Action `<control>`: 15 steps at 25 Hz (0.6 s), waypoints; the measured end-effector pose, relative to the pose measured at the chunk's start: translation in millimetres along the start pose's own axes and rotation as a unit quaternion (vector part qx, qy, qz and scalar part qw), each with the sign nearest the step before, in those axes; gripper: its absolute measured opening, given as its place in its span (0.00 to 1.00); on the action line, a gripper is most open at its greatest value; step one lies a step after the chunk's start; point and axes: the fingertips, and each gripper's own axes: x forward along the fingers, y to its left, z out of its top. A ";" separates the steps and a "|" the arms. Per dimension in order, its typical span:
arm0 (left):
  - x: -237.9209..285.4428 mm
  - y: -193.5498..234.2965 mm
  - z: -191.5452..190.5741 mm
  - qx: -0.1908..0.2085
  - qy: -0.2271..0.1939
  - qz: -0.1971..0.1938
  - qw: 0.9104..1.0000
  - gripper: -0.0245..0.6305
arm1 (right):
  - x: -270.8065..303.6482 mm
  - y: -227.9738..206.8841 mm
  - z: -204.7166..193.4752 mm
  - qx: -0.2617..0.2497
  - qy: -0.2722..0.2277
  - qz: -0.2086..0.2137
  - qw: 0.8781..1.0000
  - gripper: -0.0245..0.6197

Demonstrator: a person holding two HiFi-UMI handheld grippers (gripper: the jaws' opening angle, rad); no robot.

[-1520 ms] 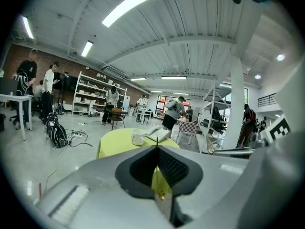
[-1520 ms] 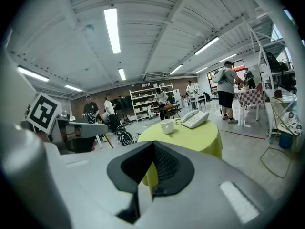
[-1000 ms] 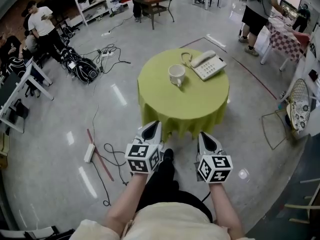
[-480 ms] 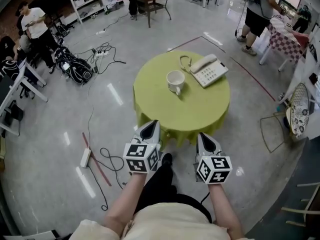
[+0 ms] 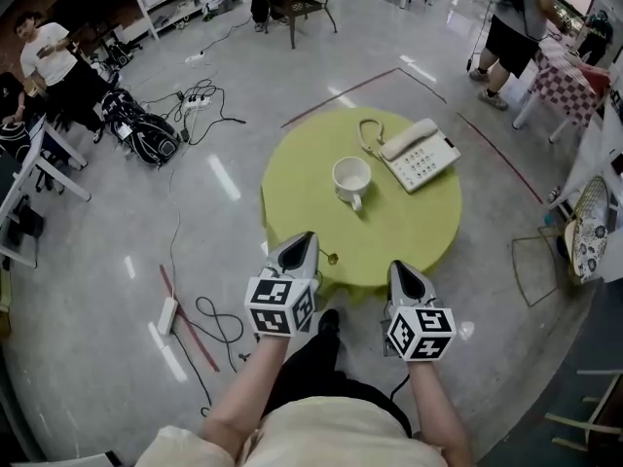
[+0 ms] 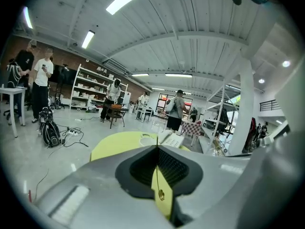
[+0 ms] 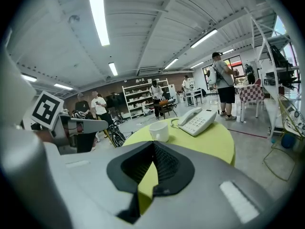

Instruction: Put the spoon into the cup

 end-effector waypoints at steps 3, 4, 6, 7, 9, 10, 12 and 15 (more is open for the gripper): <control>18.4 11.0 10.9 0.000 -0.002 0.001 1.000 0.04 | 18.3 -4.2 7.5 0.002 0.001 -0.005 1.000 0.04; 24.2 14.1 14.8 0.001 -0.003 -0.001 1.000 0.04 | 23.5 -5.4 10.3 0.003 0.001 -0.007 1.000 0.04; 35.3 19.4 22.4 0.001 -0.005 -0.006 1.000 0.04 | 32.5 -7.8 15.5 0.005 0.002 -0.012 1.000 0.04; 40.9 21.9 25.9 0.001 -0.005 -0.009 1.000 0.04 | 36.7 -9.3 18.1 0.005 0.001 -0.015 1.000 0.04; 52.2 26.8 32.4 0.001 -0.005 -0.013 1.000 0.04 | 45.3 -12.2 23.0 0.006 0.001 -0.020 1.000 0.04; 57.7 29.1 35.1 0.001 -0.005 -0.015 1.000 0.04 | 49.8 -13.7 24.9 0.006 0.001 -0.023 1.000 0.04; 68.3 33.4 39.8 0.002 -0.005 -0.020 1.000 0.04 | 59.2 -16.1 27.9 0.006 0.001 -0.027 1.000 0.04; 81.4 39.0 47.9 0.002 -0.006 -0.028 1.000 0.04 | 71.3 -17.2 31.8 0.008 0.003 -0.032 0.999 0.04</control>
